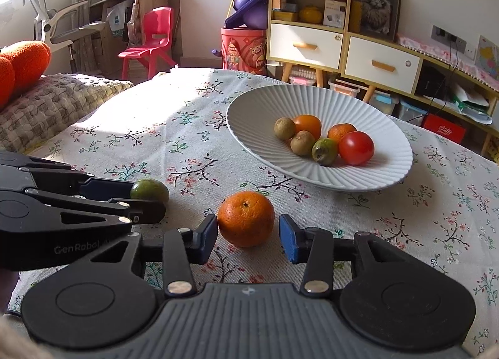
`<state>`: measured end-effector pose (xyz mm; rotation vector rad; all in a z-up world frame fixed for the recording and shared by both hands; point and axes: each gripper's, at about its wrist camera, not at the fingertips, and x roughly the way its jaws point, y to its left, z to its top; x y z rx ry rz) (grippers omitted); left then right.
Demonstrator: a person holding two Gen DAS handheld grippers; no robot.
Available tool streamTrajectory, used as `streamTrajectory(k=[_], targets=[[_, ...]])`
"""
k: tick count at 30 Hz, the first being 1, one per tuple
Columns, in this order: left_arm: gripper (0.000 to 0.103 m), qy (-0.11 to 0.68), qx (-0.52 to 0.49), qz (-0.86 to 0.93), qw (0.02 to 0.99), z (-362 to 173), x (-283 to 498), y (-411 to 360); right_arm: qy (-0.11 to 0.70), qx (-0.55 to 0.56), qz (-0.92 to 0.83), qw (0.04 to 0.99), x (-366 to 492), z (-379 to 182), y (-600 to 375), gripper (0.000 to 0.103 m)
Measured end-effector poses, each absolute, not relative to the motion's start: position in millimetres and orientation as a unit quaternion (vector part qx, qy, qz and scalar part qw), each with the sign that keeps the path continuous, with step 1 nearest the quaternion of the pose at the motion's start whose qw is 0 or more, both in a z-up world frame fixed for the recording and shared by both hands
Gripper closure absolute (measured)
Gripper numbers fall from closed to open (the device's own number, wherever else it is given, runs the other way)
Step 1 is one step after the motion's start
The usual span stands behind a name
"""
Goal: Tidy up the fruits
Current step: 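Carry the green fruit with the left gripper while the right gripper carries the orange over the plate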
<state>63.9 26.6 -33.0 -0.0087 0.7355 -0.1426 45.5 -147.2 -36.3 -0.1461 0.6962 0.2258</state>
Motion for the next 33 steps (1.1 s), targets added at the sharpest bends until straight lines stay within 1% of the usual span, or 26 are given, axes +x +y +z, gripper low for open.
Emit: streamTrajectory(k=[13, 33], targets=[[0.086, 0.357, -0.004, -0.072, 0.931, -31.5, 64.2, 24.8, 0.343, -0.069, 0.109, 0.930, 44.3, -34.1, -151.3, 0.069], [0.086, 0.334, -0.008, -0.101, 0.937, -15.4, 73.0, -4.2, 0.328, -0.040, 0.082, 0.940, 36.5, -16.8, -198.0, 0.069]])
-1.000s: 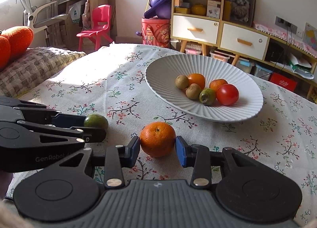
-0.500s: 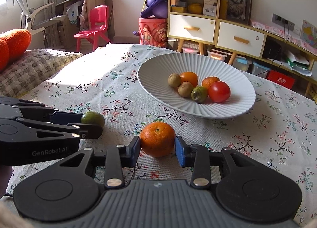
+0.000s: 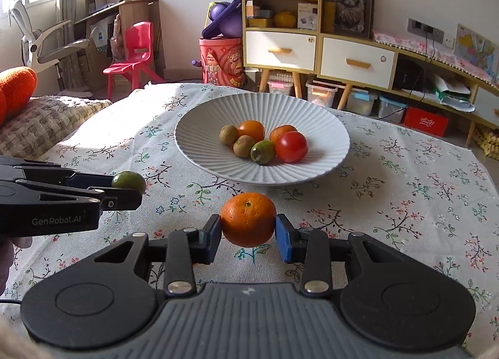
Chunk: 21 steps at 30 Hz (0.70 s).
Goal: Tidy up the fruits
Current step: 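Carry the green fruit with the left gripper while the right gripper carries the orange over the plate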
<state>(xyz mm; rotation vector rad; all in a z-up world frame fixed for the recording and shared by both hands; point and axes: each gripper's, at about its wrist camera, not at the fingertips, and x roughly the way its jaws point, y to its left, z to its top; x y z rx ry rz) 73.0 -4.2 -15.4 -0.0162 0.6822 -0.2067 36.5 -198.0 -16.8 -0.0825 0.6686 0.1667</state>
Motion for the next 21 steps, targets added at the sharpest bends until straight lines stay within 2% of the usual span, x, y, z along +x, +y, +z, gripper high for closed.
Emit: streamTrajectory(k=[14, 21], targets=[[0.086, 0.308, 0.003, -0.127, 0.943, 5.7, 108.9, -33.5, 0.311, -0.019, 0.064, 0.948, 62.5, -4.5, -214.5, 0.069], [0.086, 0.310, 0.015, -0.137, 0.941, 0.0, 136.2, -41.4, 0.319, -0.014, 0.068, 0.945, 85.9, -8.4, -214.5, 0.069]])
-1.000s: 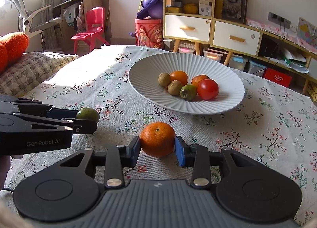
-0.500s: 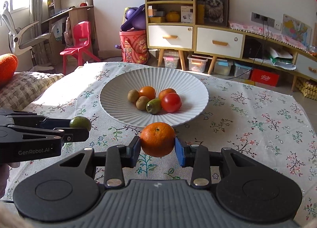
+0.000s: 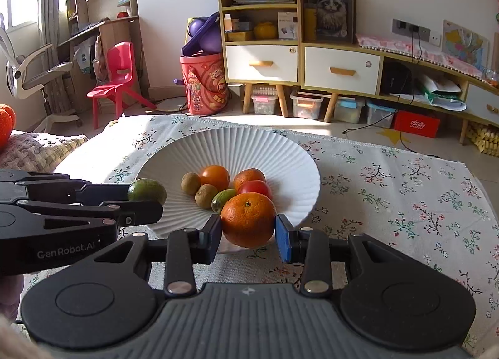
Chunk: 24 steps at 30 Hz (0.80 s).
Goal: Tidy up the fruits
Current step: 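Carry the green fruit with the left gripper while the right gripper carries the orange over the plate, then open both grippers to release the green fruit and orange into the plate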
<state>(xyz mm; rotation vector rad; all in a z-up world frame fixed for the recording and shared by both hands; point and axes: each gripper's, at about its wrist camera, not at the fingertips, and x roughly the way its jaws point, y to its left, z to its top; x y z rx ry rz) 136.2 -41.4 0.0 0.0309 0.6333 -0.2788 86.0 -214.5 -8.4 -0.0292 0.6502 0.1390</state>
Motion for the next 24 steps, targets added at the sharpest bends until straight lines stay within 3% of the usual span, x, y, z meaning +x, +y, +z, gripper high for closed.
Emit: streamTrajectory(k=[24], targets=[[0.085, 0.338, 0.029, -0.141, 0.930, -12.6, 160.6, -47.9, 0.328, -0.028, 0.089, 0.940, 96.7, -11.6, -214.1, 0.067]])
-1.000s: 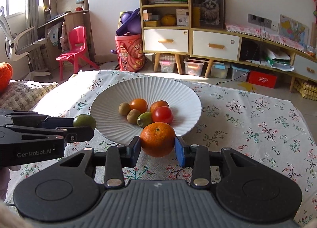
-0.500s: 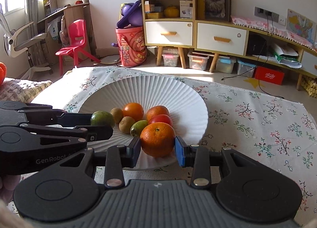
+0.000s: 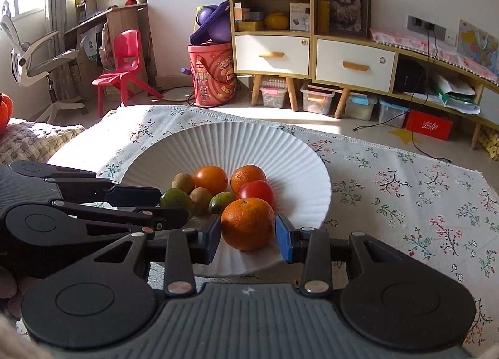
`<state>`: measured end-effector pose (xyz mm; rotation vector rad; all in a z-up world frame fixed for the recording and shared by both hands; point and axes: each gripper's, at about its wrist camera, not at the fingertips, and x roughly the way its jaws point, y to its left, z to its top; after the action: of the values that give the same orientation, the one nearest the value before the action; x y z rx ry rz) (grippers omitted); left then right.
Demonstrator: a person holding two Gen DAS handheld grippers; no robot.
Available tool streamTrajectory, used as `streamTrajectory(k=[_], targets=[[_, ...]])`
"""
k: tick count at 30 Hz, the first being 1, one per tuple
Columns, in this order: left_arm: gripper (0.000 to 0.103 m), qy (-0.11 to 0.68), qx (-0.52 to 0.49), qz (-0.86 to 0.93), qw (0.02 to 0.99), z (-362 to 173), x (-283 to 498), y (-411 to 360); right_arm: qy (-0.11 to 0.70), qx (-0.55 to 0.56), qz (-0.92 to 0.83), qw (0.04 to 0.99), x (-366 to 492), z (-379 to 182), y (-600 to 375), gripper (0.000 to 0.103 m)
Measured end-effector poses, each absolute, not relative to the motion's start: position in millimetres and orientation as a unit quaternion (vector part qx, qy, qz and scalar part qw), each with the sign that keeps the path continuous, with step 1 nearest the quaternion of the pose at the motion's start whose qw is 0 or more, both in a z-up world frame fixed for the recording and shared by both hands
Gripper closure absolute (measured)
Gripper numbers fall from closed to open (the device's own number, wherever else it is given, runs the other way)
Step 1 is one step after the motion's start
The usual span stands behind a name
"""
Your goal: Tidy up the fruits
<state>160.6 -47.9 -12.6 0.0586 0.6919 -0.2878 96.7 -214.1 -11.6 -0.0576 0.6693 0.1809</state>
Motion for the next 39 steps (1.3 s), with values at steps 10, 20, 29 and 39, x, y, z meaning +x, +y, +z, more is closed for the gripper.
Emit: streamTrajectory(k=[10, 20, 29, 39], targets=[[0.079, 0.328, 0.017, -0.135, 0.935, -2.9, 149.0, -41.1, 0.315, -0.022, 0.087, 0.945, 92.5, -1.4, -216.3, 0.054], [0.053, 0.330, 0.010, -0.112, 0.937, 6.0, 127.6, -31.4, 0.310, -0.013, 0.066, 0.948, 81.0, 5.5, -223.6, 0.045], [0.032, 0.336, 0.013, -0.087, 0.938, 7.6, 106.3, -30.1, 0.316, -0.014, 0.048, 0.947, 63.7, 6.1, -227.1, 0.035], [0.016, 0.343, 0.001, -0.060, 0.937, 13.6, 82.3, -30.4, 0.332, -0.014, 0.041, 0.942, 40.8, 5.6, -221.5, 0.028]])
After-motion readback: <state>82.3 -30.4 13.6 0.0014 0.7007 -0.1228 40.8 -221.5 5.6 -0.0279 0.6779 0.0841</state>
